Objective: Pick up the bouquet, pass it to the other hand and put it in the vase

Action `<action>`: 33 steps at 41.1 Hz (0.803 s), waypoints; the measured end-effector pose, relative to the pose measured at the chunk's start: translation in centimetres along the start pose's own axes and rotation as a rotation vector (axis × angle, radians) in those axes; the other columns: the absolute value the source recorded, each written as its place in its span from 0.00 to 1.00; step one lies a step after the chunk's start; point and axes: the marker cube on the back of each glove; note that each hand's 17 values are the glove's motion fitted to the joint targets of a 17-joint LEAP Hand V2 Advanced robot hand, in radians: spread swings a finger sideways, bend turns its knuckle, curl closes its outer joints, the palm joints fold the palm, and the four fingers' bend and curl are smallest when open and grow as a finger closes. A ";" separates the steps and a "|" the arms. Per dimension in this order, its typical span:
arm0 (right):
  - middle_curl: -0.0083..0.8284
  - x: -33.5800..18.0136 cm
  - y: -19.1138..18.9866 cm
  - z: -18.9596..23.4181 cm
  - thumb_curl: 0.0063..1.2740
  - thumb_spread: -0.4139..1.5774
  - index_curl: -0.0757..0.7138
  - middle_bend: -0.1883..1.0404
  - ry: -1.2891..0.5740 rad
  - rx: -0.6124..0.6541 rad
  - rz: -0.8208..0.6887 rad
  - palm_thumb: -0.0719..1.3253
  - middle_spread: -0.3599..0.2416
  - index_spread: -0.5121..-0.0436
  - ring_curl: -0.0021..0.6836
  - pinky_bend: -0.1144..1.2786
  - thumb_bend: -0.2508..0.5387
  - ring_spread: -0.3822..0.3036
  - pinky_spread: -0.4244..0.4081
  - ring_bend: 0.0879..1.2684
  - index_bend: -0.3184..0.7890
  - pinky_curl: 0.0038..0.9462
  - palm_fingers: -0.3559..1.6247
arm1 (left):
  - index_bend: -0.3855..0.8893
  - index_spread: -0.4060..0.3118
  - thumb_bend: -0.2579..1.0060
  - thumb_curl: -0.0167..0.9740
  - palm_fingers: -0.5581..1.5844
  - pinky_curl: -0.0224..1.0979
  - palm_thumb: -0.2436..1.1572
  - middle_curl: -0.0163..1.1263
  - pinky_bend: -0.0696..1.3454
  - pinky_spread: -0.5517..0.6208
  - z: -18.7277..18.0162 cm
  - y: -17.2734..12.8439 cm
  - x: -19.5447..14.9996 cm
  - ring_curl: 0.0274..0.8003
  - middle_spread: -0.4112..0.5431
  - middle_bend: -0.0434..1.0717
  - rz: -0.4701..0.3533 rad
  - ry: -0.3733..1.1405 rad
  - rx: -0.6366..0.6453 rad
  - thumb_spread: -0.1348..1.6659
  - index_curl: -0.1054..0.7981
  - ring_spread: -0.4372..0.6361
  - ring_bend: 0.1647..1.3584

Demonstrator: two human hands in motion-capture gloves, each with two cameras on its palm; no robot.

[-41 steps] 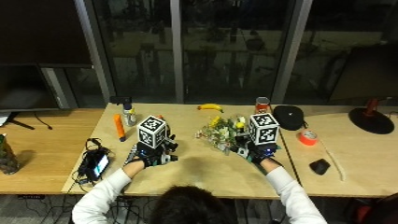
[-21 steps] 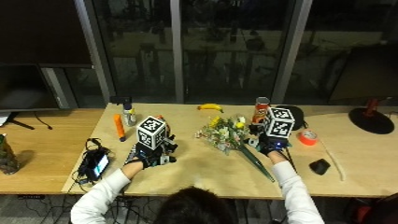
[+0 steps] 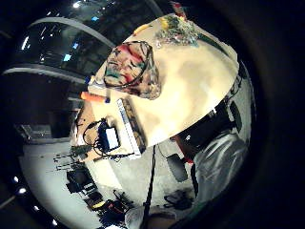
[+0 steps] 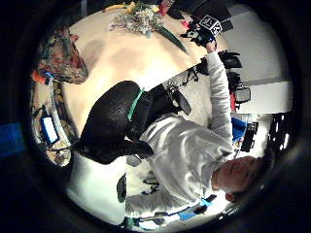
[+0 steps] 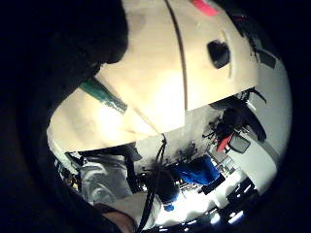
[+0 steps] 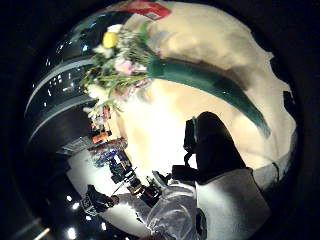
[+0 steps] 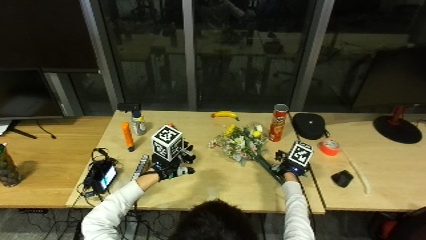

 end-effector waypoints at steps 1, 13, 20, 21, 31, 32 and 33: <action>0.43 0.1 0.0 0.3 0.29 0.77 0.09 0.41 -0.001 0.013 0.008 0.49 0.67 0.71 0.54 0.74 0.40 0.56 0.68 0.61 0.28 0.40 0.37 | 0.43 0.60 0.19 0.30 0.40 0.26 0.38 0.31 0.21 0.77 0.1 0.0 0.0 0.25 0.61 0.28 0.000 0.001 -0.005 0.67 0.44 0.74 0.24; 0.47 -0.9 2.2 3.6 0.34 0.77 0.15 0.42 0.147 0.016 0.068 0.58 0.62 0.74 0.54 0.72 0.39 0.51 0.62 0.58 0.37 0.39 0.41 | 0.42 0.60 0.19 0.31 0.40 0.28 0.38 0.32 0.20 0.76 1.2 0.3 -0.7 0.26 0.61 0.26 -0.008 0.011 -0.023 0.67 0.45 0.74 0.23; 0.47 -2.2 2.6 4.3 0.36 0.78 0.29 0.38 0.209 0.104 0.082 0.67 0.52 0.65 0.50 0.66 0.43 0.40 0.47 0.48 0.52 0.36 0.53 | 0.42 0.60 0.19 0.32 0.40 0.29 0.39 0.33 0.20 0.76 1.8 0.8 -0.6 0.27 0.60 0.25 -0.003 0.021 -0.016 0.67 0.45 0.74 0.23; 0.47 -2.4 2.6 4.4 0.36 0.79 0.30 0.37 0.219 0.104 0.075 0.69 0.51 0.64 0.50 0.66 0.44 0.39 0.46 0.47 0.52 0.36 0.54 | 0.42 0.60 0.19 0.32 0.40 0.29 0.39 0.33 0.20 0.76 2.0 0.8 -0.5 0.27 0.60 0.25 -0.003 0.021 -0.020 0.67 0.45 0.74 0.23; 0.53 -3.5 2.7 4.1 0.35 0.81 0.41 0.43 0.277 0.053 0.113 0.75 0.36 0.57 0.53 0.55 0.46 0.27 0.31 0.41 0.47 0.34 0.68 | 0.42 0.60 0.19 0.32 0.40 0.30 0.39 0.34 0.19 0.76 2.6 2.1 -1.0 0.28 0.60 0.25 -0.014 0.035 -0.023 0.68 0.46 0.74 0.22; 0.53 -3.6 2.8 4.2 0.34 0.81 0.41 0.41 0.264 0.043 0.123 0.75 0.36 0.57 0.53 0.55 0.45 0.26 0.28 0.44 0.43 0.33 0.71 | 0.42 0.60 0.19 0.32 0.40 0.30 0.39 0.34 0.19 0.76 2.7 2.2 -1.2 0.28 0.60 0.25 -0.018 0.039 -0.022 0.68 0.46 0.74 0.22; 0.53 -3.6 2.8 4.2 0.34 0.81 0.40 0.41 0.249 0.035 0.129 0.75 0.35 0.56 0.54 0.55 0.45 0.25 0.26 0.46 0.41 0.33 0.73 | 0.42 0.60 0.19 0.32 0.40 0.30 0.40 0.34 0.19 0.76 2.8 2.2 -1.3 0.28 0.60 0.25 -0.022 0.043 -0.024 0.68 0.46 0.74 0.22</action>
